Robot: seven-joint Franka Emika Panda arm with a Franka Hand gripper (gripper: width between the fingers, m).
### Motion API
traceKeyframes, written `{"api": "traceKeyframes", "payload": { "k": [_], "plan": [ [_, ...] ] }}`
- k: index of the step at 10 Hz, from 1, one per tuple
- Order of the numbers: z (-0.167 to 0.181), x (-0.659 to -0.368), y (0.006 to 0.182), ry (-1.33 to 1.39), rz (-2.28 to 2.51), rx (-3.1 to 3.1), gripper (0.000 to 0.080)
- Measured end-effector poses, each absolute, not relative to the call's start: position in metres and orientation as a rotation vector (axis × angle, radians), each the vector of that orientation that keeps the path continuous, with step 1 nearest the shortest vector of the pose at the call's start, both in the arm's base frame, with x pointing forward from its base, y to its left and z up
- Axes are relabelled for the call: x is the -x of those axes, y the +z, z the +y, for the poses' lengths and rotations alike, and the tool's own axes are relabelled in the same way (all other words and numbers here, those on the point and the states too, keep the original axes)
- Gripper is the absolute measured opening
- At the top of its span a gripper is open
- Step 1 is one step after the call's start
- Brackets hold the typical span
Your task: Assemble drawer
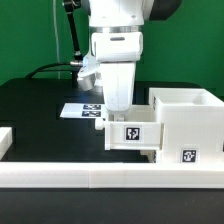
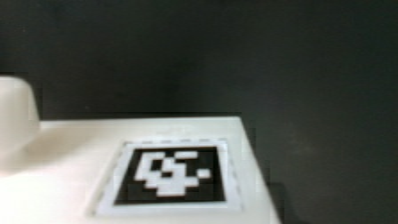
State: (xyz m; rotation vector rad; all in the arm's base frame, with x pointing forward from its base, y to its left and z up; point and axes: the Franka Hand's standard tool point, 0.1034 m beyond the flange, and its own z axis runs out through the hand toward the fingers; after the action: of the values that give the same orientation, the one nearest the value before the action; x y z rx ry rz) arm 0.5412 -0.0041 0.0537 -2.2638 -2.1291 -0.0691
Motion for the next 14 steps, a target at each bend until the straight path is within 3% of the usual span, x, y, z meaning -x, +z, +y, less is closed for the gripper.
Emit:
{"api": "traceKeyframes", "payload": {
  "k": [14],
  "plan": [
    [-0.0038, -0.5407, 0.0530, -0.064, -2.155, 2.250, 0.0042]
  ]
}}
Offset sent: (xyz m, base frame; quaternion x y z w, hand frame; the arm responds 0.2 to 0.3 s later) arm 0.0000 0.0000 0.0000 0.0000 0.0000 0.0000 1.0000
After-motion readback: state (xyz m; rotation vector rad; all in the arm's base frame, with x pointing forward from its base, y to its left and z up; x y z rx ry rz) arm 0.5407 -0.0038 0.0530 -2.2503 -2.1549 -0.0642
